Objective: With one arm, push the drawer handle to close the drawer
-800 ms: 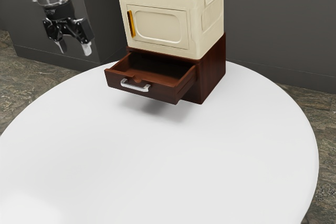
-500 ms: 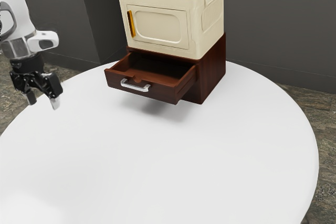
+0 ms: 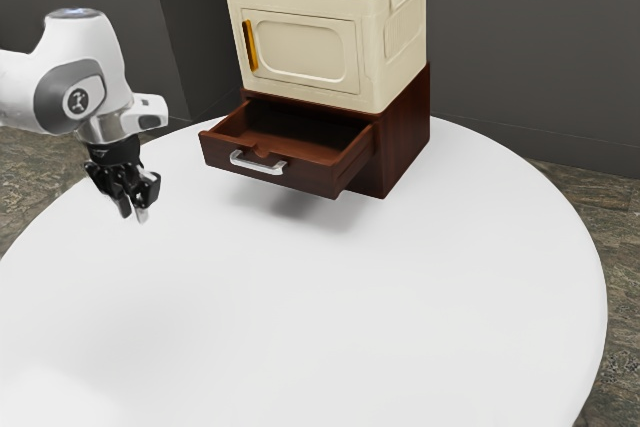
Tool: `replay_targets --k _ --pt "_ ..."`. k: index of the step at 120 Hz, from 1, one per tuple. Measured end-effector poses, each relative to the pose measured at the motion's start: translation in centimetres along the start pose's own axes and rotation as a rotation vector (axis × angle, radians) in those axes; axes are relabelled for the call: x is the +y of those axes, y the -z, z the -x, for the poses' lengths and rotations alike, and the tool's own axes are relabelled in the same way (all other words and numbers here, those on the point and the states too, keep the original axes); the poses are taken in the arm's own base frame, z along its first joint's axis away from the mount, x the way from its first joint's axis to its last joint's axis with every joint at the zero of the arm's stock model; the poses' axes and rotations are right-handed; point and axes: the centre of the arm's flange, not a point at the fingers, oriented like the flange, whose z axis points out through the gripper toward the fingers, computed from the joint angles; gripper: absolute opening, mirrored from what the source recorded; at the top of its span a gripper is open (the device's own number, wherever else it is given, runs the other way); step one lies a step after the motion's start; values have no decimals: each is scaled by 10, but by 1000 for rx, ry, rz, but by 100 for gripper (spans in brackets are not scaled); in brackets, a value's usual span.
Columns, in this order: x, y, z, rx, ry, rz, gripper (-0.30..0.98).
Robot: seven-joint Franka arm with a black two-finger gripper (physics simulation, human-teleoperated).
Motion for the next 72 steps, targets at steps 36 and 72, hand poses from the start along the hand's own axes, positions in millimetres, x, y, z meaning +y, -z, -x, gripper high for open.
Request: replay_targets --k 36,72 --pt "1 -7 -66 76 8 14 9" --pt "34 -20 -104 101 -36 42 7"
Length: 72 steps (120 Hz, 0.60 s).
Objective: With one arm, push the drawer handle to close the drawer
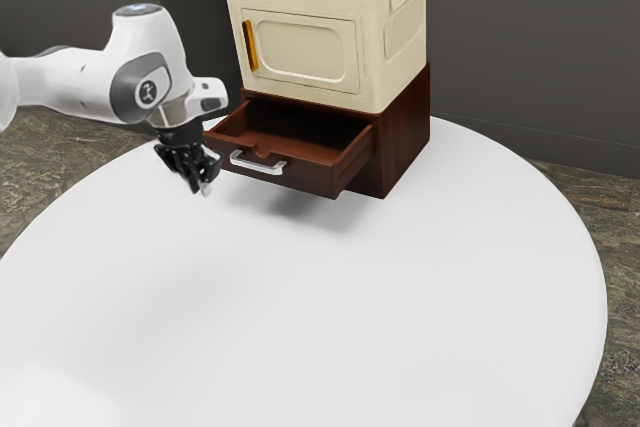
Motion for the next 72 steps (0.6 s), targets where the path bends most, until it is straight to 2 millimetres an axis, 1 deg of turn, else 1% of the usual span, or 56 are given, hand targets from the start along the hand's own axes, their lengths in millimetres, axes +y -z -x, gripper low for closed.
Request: replay_targets --k 12,25,56,72 --pt "-2 1 -7 12 1 1 4" --pt "-6 -3 -18 17 3 1 1" --pt "-9 -26 -53 18 -4 7 -1" --pt "-6 -36 -81 37 -15 13 -1"
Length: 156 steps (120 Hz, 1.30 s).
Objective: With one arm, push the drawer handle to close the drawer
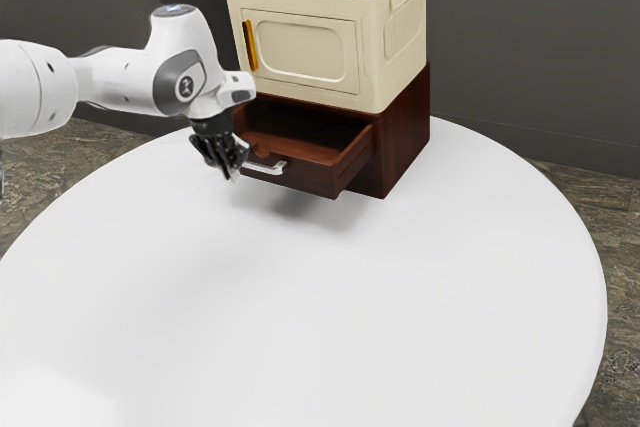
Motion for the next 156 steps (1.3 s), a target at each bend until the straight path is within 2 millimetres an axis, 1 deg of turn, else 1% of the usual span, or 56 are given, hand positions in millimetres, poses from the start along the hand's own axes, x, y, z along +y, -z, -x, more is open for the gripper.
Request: replay_targets --k 24,40,63,78,90,103,126,136,147,156 --pt "-1 -15 -28 25 -6 5 -2" --pt "6 -24 -46 50 -17 15 -2" --pt "5 -22 -68 105 -22 12 -1" --pt "2 -30 -81 131 -25 9 -1" --pt "-1 -33 -91 164 -28 5 -1" --pt "-2 -37 -101 196 -32 4 0" --pt "7 -33 -117 256 -50 19 -1" --pt "9 -31 -119 272 -55 22 0" --pt "7 -26 -122 290 -57 19 0" --pt "7 -26 -123 301 -59 17 0"
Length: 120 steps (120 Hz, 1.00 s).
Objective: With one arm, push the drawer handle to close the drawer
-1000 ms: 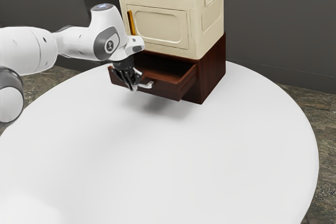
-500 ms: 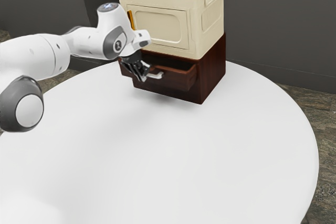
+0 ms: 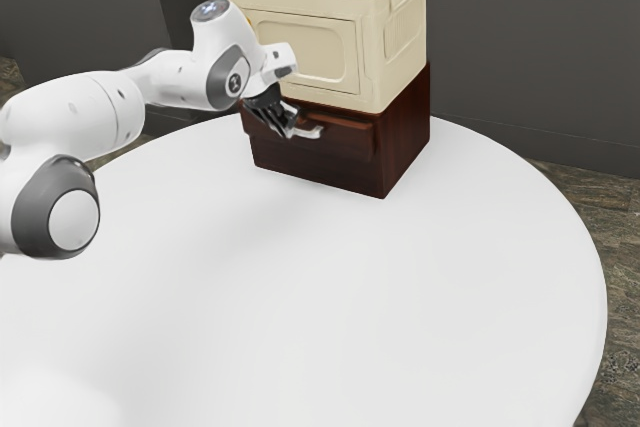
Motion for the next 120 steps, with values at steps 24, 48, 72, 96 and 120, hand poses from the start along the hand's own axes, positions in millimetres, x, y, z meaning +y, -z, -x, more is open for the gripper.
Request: replay_targets --k 24,48,72,96,120 --pt "-1 -3 -6 35 -4 0 0" --pt "-5 -10 -9 54 -7 0 0" --pt "-2 -12 -11 64 -13 9 -1" --pt "17 -7 19 -20 -21 32 1" --pt "88 188 114 -110 29 78 25"
